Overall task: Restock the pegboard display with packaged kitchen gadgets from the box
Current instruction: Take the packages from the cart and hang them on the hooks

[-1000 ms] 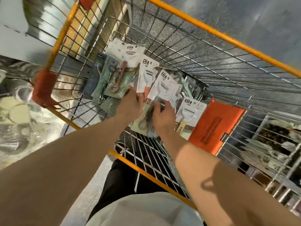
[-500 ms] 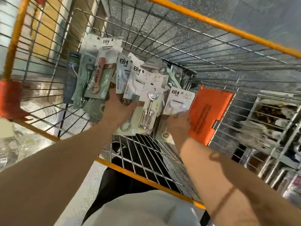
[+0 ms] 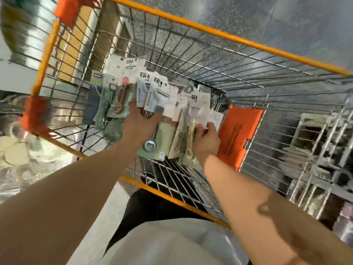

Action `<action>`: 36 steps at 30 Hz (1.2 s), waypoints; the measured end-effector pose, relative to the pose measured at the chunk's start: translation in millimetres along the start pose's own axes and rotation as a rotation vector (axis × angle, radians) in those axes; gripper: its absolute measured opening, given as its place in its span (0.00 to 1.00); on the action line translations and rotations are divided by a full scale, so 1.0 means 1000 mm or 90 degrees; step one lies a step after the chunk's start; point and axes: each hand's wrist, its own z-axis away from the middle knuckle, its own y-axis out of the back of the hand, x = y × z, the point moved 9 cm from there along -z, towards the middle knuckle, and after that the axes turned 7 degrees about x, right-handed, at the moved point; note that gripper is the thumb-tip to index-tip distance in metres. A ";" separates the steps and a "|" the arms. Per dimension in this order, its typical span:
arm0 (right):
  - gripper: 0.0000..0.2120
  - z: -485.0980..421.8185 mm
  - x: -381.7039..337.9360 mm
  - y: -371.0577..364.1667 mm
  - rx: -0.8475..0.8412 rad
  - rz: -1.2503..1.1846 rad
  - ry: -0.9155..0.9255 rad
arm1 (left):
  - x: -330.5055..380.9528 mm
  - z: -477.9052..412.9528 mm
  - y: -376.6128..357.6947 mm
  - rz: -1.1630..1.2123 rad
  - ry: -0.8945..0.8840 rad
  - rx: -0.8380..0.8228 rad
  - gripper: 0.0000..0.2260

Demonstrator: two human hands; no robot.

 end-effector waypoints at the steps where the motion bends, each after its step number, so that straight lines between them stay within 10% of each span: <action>1: 0.15 0.005 -0.011 0.007 0.006 -0.004 0.023 | 0.007 0.004 0.012 -0.003 -0.022 0.003 0.43; 7: 0.13 0.038 -0.072 0.046 0.060 -0.076 0.059 | 0.031 0.036 0.092 0.056 -0.079 0.097 0.19; 22: 0.11 0.236 -0.262 0.119 -0.087 -0.377 0.393 | 0.009 0.171 0.315 0.338 -0.082 0.263 0.31; 25: 0.08 0.288 -0.290 0.136 -0.124 -0.416 0.447 | 0.000 0.204 0.354 0.424 -0.088 0.276 0.47; 29: 0.10 0.360 -0.327 0.154 -0.166 -0.439 0.538 | -0.012 0.240 0.405 0.615 -0.107 0.257 0.33; 36: 0.09 0.457 -0.387 0.181 -0.241 -0.485 0.657 | -0.023 0.294 0.498 0.733 -0.173 0.345 0.44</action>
